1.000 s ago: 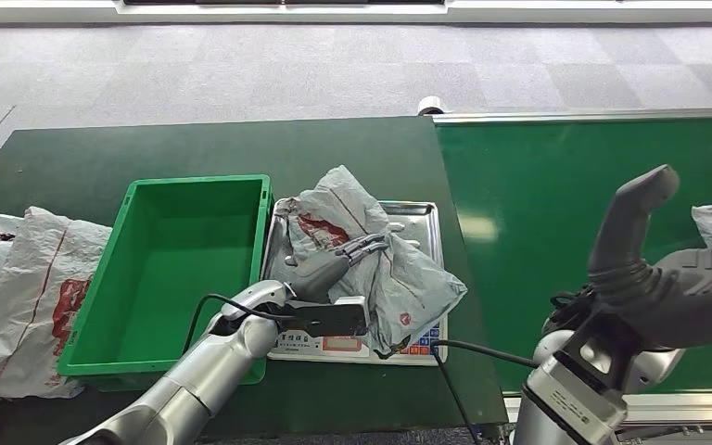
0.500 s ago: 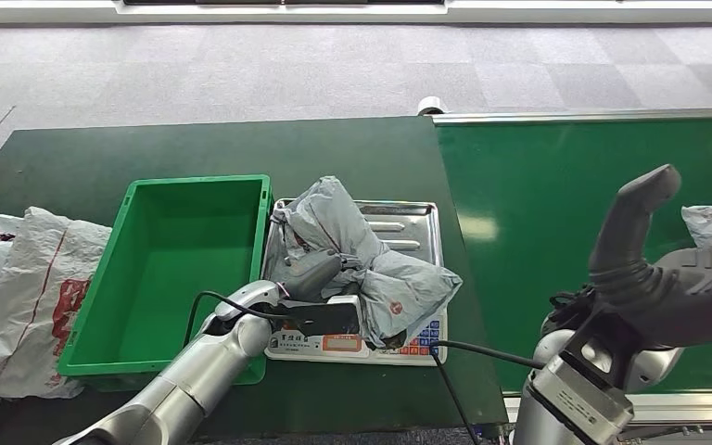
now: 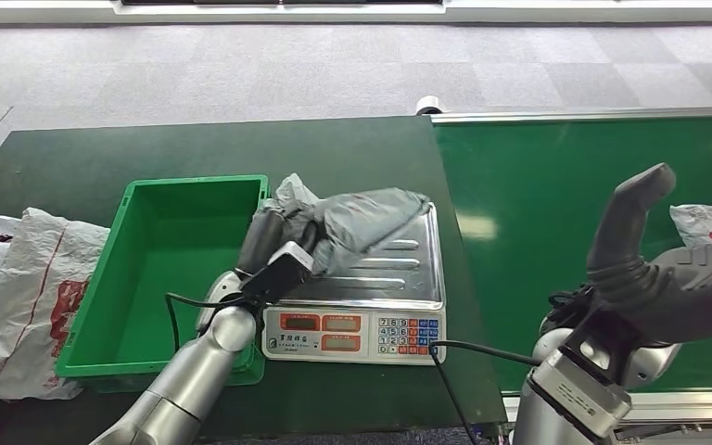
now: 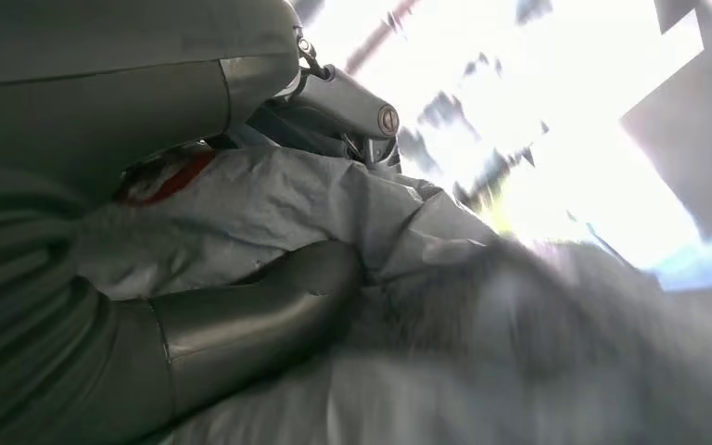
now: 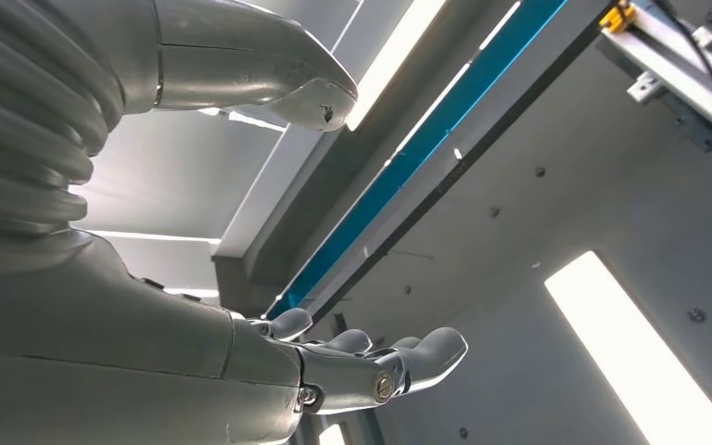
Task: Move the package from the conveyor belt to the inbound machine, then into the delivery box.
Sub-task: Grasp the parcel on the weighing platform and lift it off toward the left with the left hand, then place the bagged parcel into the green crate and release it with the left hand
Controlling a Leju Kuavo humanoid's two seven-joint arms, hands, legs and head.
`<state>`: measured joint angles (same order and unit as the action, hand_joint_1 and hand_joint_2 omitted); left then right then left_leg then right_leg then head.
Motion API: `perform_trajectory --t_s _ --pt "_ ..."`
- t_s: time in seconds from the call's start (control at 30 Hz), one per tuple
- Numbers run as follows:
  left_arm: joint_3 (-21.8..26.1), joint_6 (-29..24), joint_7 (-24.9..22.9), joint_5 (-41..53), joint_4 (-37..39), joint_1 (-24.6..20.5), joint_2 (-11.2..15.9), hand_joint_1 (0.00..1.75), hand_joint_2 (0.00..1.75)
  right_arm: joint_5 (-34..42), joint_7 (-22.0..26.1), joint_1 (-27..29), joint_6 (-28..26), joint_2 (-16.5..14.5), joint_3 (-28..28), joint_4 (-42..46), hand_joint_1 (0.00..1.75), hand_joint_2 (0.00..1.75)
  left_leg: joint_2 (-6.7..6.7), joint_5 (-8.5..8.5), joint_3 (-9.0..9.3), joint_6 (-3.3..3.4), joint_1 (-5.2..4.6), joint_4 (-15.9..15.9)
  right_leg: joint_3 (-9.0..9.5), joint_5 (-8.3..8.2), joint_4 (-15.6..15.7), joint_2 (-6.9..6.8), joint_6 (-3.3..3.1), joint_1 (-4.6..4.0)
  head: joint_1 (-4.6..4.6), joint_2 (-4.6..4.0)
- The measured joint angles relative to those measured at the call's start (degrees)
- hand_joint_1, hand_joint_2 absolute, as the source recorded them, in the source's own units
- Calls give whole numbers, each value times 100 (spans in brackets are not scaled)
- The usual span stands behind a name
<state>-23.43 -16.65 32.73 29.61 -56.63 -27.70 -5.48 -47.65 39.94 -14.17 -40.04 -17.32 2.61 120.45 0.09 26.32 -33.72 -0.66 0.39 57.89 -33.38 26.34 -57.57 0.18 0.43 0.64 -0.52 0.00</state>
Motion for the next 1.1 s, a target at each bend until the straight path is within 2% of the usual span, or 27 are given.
perform_trajectory --t_s 0.07,0.13,0.27,0.43,0.6,0.83,0.93,1.03,1.1 --pt "522 -1221 -231 345 -345 99 21 175 175 36 0 14 0 1 -58 -2 0 175 4 0 3 -1 0 -1 -1 0 0 3 0 -1 -1 0" --pt "890 -1662 -318 501 -573 178 54 175 175 49 -1 21 0 2 -95 -2 0 175 -3 -2 1 -2 1 -1 -1 2 0 -3 -3 -4 -2 0" --pt "1224 -1660 -351 566 -834 316 77 175 175 51 1 25 0 3 -124 -7 0 175 -13 -6 -4 -3 4 -1 1 3 -2 -13 -5 -6 0 0" --pt "1424 -1701 -356 590 -994 370 96 175 175 54 1 31 0 3 -154 -20 0 175 -10 -6 -3 -2 4 -1 0 1 -2 -6 -4 -1 0 0" --pt "1629 -2221 -368 869 -1094 481 92 175 175 66 1 32 0 3 -174 -42 0 175 -11 -6 -4 -2 4 -1 0 1 -2 -6 -4 -1 0 0" --pt "2547 -2330 -167 1609 -1497 744 -117 175 175 135 1 33 0 3 -207 -135 0 175 -10 -6 -4 -2 4 -1 -2 2 -2 -6 -5 -2 0 0" --pt "2908 -2330 -181 2414 -1698 821 -309 175 175 134 1 33 0 3 -220 -180 0 175 -10 -6 -6 -2 4 -1 -1 2 -2 -6 -4 -2 0 0" --pt "3376 -2331 -369 3861 -2004 856 -570 175 175 126 1 32 0 3 -227 -211 0 175 -9 -5 -6 -2 3 0 -1 1 -1 -6 -4 0 0 0" --pt "3642 -2332 -565 4703 -2244 876 -725 87 175 118 1 32 0 3 -228 -234 0 175 -9 -5 -6 -1 3 0 -1 1 -1 -6 -4 0 1 0"
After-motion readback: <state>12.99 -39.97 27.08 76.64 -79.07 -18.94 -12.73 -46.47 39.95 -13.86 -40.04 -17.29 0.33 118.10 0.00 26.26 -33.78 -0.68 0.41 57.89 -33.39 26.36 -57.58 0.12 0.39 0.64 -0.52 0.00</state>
